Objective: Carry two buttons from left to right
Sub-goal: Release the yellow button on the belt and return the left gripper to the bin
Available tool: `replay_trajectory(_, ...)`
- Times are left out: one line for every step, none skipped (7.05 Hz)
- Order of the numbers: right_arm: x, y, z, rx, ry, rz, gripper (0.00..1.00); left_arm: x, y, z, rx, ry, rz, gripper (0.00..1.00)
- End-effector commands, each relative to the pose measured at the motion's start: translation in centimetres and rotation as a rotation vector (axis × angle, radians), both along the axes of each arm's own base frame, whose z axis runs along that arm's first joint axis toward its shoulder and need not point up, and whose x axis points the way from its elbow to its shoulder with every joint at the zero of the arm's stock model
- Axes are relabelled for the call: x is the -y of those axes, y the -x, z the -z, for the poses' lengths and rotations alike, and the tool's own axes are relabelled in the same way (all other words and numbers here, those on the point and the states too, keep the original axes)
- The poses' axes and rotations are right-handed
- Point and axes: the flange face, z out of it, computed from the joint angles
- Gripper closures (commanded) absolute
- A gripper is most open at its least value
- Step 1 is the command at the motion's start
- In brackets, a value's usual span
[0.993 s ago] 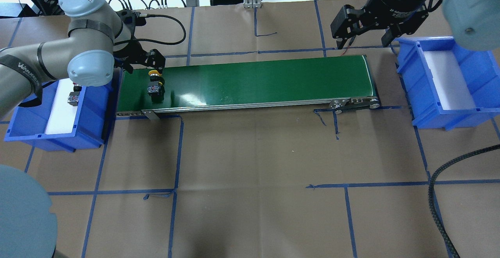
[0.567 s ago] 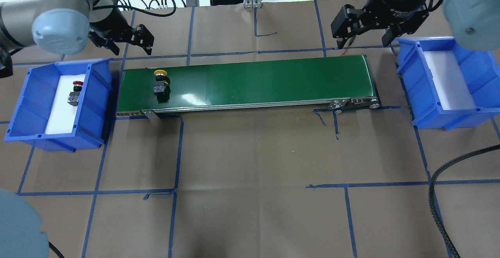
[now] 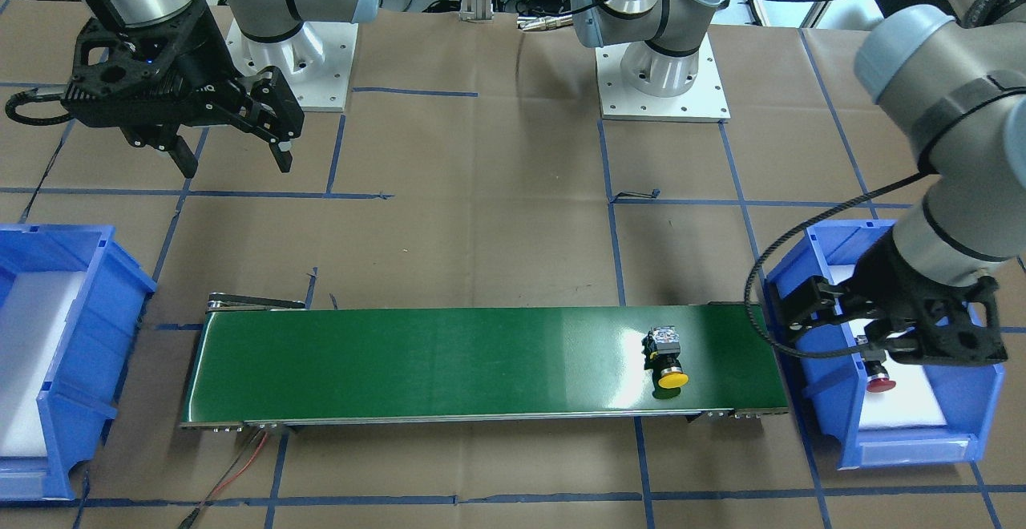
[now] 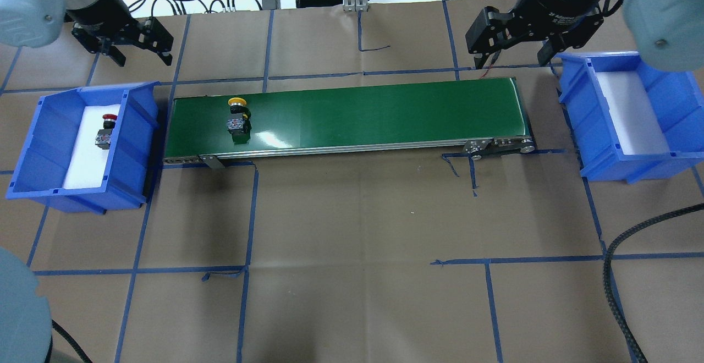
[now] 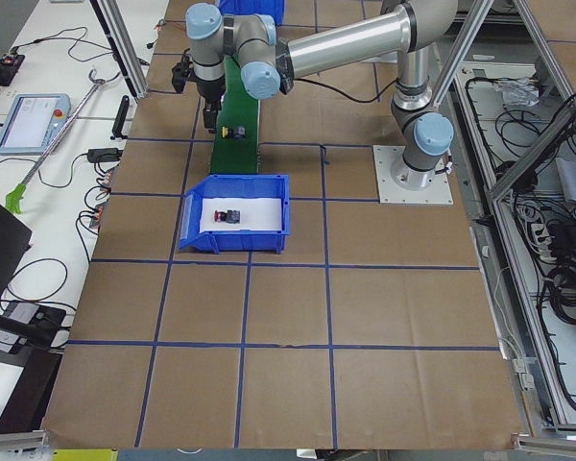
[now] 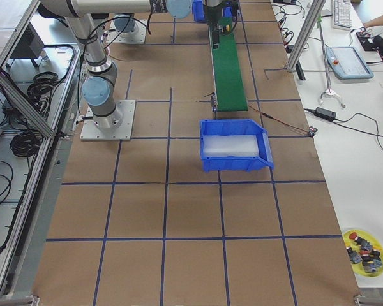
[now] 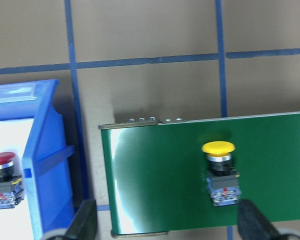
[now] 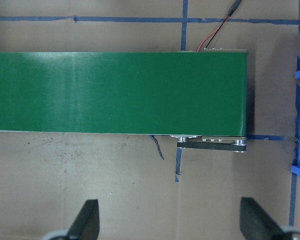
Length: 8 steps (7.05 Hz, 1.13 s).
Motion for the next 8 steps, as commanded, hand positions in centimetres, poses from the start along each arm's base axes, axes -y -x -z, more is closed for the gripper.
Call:
replay_trajectory(0.0, 0.0, -0.1, 0.000, 0.003, 0.000, 0.00, -1.0, -9.3, 1.1, 0.011, -0.009, 0.022, 0.00)
replay_trajectory(0.0, 0.0, 0.0, 0.000, -0.001, 0.000, 0.00, -1.7, -12.7, 1.8, 0.010, -0.019, 0.033, 0.00)
replay_trajectory(0.0, 0.0, 0.0, 0.000, 0.000, 0.000, 0.00, -2.1, -15.0, 3.0, 0.003, -0.035, 0.040, 0.00)
replay_trajectory(-0.1, 0.0, 0.1, 0.000, -0.006, -0.001, 0.00, -2.1, -15.2, 3.8, 0.001, -0.027, 0.038, 0.00)
replay_trajectory(0.0, 0.0, 0.1, 0.001, -0.003, -0.002, 0.00, -2.2, -15.2, 5.1, 0.007, -0.014, 0.038, 0.01)
replay_trajectory(0.1, 0.0, 0.1, 0.001, -0.004, -0.002, 0.00, -2.4, -15.6, 6.9, 0.019, 0.007, 0.030, 0.01)
replay_trajectory(0.0, 0.0, 0.1, 0.001, -0.004, -0.002, 0.00, -2.7, -16.1, 8.6, 0.028, 0.023, 0.022, 0.01)
replay_trajectory(0.0, 0.0, 0.1, 0.001, -0.004, -0.002, 0.00, -2.3, -16.4, 10.7, 0.030, 0.027, 0.021, 0.01)
